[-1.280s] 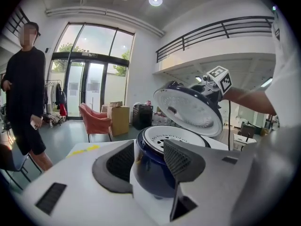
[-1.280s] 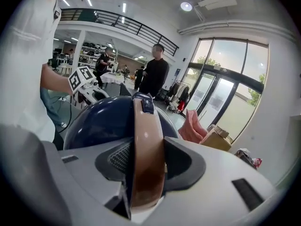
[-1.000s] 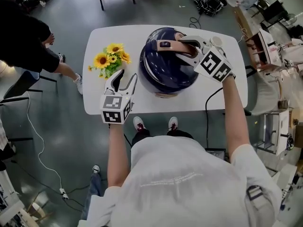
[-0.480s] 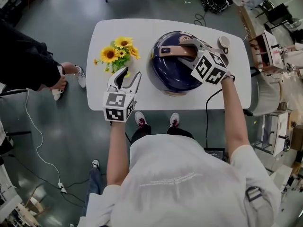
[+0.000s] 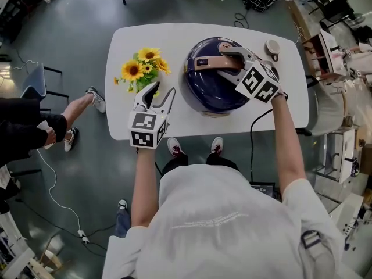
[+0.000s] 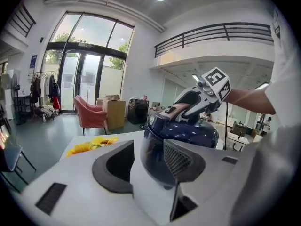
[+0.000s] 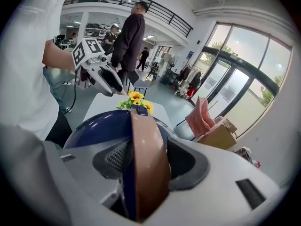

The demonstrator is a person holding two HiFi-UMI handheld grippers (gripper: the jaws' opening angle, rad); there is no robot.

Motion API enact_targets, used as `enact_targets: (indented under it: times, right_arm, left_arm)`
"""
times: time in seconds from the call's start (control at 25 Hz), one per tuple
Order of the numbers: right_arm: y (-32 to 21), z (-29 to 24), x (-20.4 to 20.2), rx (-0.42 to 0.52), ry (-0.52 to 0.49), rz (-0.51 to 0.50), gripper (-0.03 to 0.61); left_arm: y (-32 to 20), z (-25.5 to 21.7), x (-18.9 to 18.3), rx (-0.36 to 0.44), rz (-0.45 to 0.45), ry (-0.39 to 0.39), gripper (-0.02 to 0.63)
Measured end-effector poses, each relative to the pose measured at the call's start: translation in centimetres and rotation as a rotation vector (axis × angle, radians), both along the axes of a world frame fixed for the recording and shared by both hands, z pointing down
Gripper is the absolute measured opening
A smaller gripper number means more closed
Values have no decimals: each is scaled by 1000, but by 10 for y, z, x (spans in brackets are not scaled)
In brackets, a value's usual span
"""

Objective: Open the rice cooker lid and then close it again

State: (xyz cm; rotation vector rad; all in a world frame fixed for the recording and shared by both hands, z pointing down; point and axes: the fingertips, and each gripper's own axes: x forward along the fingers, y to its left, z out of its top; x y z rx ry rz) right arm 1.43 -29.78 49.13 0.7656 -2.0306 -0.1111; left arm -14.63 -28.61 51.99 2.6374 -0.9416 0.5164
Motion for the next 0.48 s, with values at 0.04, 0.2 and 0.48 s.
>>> enact_targets:
  times: [0.04,0.2,0.48]
  right_arm:
    - [0,0,2,5,-10,10,241]
    - [1,-11,9,10,-96,61,266]
    - [17,-41,43,34,-369,202,273]
  left_arm:
    - [-1,-1,1,3,6,-3,210]
    - [-4,-10,5,19,29,-10,210]
    - [-8,-31,23,68,70,-9,210]
